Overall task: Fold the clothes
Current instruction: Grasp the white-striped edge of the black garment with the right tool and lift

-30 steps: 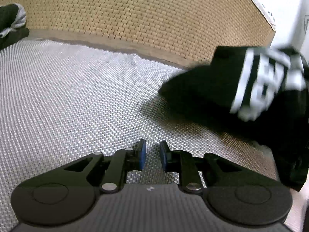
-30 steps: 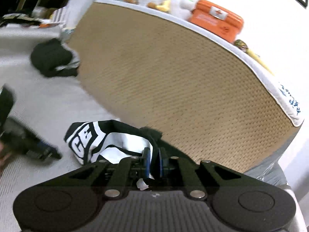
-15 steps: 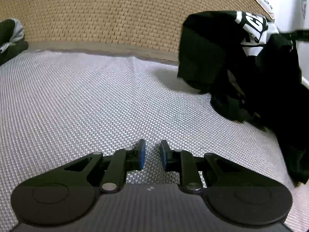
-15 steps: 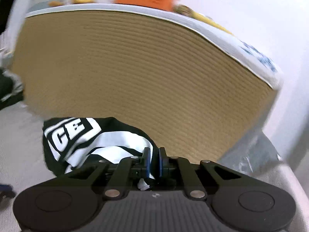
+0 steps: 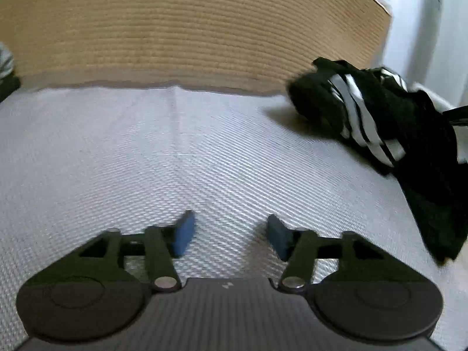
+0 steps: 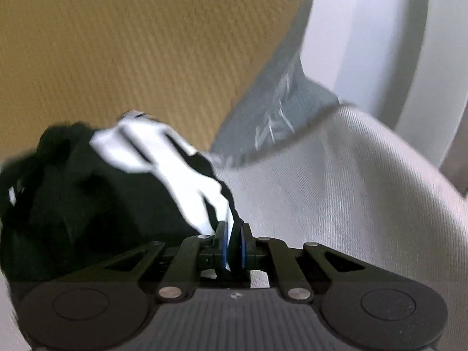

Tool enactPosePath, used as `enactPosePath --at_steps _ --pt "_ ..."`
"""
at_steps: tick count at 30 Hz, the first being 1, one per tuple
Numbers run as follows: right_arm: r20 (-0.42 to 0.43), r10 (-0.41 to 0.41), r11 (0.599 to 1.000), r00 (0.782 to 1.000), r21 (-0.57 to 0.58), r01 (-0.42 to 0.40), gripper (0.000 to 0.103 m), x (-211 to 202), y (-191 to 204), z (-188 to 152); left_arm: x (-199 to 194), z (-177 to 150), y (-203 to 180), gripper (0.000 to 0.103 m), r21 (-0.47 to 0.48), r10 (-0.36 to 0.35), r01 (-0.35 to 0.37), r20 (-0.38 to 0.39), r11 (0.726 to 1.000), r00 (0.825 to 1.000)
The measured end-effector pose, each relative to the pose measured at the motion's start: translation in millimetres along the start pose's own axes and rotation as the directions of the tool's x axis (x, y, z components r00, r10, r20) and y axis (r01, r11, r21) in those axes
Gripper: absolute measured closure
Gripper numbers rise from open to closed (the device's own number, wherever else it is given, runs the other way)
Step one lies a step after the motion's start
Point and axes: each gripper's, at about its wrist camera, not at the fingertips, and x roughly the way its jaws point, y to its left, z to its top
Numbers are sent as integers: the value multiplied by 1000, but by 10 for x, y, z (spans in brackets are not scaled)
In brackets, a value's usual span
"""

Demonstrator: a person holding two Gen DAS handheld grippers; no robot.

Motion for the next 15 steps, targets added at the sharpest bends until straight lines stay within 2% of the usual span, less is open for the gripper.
enactPosePath --at_steps 3,8,11,15 --pt "-24 6 998 1000 57 -5 93 41 -98 -141 -14 -36 -104 26 61 9 -8 -20 998 1000" --pt "-13 3 992 1000 123 -1 93 -2 -134 -241 -70 -42 -154 26 63 62 -60 -37 996 997" --pt "0 -2 986 1000 166 2 93 -29 -143 -311 -153 -43 -139 26 -23 97 -98 -48 995 994" --pt "29 -14 988 999 157 9 93 -78 -102 -415 -111 94 -113 27 -124 60 -67 -58 990 996"
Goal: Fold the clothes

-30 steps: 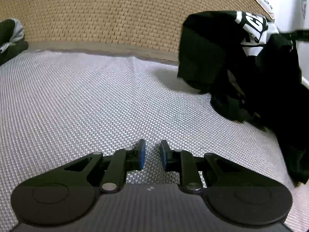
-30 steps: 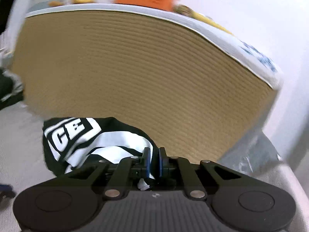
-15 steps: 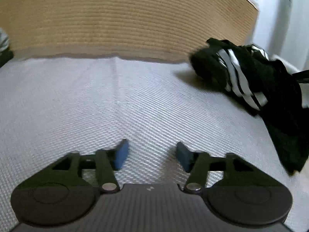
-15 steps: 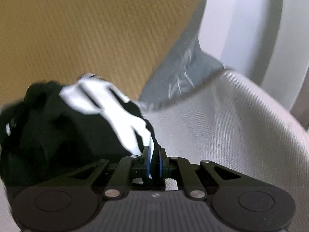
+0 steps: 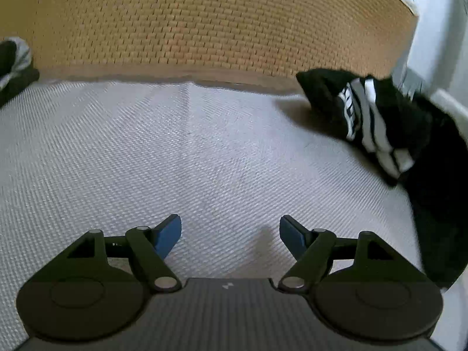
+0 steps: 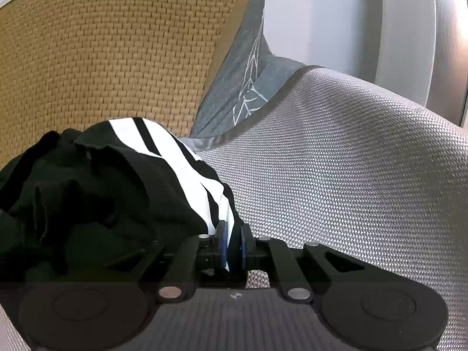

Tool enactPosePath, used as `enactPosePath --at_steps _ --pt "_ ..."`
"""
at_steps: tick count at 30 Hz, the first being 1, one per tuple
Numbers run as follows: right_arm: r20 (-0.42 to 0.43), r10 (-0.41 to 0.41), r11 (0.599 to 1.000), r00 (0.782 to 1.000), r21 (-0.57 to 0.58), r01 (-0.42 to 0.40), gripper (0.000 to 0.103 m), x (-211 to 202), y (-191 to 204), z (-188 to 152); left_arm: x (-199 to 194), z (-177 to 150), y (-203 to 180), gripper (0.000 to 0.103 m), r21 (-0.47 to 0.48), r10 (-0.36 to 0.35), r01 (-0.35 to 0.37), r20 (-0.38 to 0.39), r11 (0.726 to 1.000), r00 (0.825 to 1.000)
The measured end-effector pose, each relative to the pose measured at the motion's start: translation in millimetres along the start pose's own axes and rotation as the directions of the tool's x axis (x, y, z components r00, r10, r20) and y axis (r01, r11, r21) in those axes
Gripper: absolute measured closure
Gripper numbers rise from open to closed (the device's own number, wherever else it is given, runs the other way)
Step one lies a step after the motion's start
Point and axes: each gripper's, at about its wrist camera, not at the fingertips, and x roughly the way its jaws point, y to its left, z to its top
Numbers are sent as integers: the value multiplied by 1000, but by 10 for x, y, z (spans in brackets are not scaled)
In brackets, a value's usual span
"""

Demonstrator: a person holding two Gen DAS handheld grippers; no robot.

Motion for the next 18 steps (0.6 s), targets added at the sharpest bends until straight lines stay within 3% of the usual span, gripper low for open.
enactPosePath --at_steps 4,12,18 --pt "6 -32 996 999 -86 32 93 42 76 -79 4 109 -143 29 -23 -41 41 13 999 999" --pt "15 -45 999 999 -2 45 92 111 -79 -104 35 218 -735 29 23 -126 125 66 992 990" --pt "28 -38 999 999 29 37 92 89 -124 -119 164 429 -1101 29 -17 -242 244 89 970 966"
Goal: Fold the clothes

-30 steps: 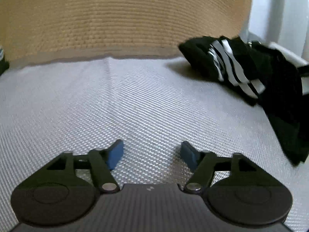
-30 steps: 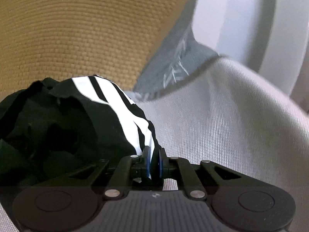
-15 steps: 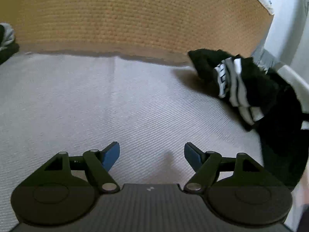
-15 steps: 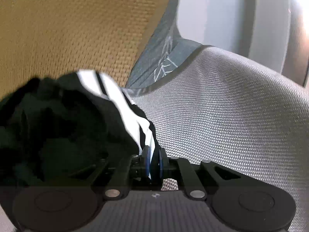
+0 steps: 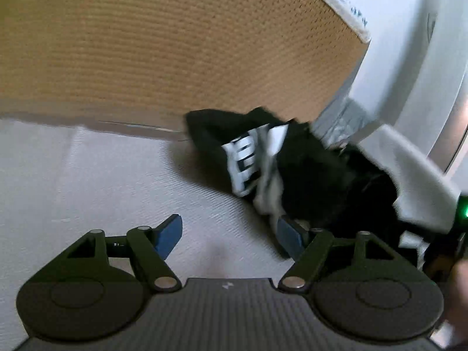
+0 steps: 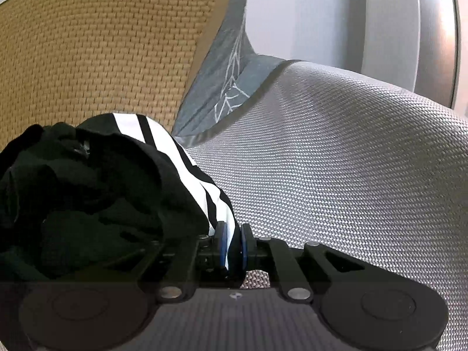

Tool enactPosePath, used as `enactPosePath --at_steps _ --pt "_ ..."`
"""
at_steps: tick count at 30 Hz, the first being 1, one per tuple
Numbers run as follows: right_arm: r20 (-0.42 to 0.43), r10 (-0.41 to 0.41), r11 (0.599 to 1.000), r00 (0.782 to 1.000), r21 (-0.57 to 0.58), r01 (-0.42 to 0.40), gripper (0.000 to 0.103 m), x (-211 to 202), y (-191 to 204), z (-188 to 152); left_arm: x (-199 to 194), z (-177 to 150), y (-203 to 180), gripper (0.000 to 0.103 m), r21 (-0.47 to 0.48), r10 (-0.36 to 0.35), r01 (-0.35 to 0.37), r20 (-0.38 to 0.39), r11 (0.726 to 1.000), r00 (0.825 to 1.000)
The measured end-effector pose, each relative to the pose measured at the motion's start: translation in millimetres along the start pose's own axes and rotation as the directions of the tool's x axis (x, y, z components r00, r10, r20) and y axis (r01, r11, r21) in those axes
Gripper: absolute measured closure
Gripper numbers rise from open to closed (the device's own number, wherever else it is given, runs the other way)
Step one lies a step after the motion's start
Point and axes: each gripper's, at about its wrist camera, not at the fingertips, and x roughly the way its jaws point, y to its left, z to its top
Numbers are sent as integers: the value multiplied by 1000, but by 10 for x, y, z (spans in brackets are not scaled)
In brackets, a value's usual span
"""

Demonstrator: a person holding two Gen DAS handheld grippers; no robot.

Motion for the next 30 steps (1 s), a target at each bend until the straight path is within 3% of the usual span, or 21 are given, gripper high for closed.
enactPosePath --at_steps 5,12,14,17,20,22,30 --pt "1 2 1000 1000 0 -2 92 27 5 -32 148 174 -259 27 0 -72 72 42 997 997" --pt "7 12 1000 1000 5 -12 92 48 -17 -48 446 180 -407 29 2 -69 69 29 998 997" --pt "11 15 1000 1000 7 -15 92 47 -19 -57 527 168 -418 35 3 -63 63 14 998 998" --pt "13 26 999 1000 22 -26 92 47 -51 -64 579 204 -411 49 -1 -31 31 -20 1000 999" --pt "21 26 999 999 22 -27 92 41 -49 -67 595 227 -359 66 -40 -43 41 -42 998 998" --pt "22 29 999 999 24 -29 92 45 -55 -75 597 223 -357 89 -20 -31 30 -61 999 998" --pt "86 27 999 996 38 -30 92 -32 -68 -89 587 227 -282 99 55 65 -60 -88 997 994"
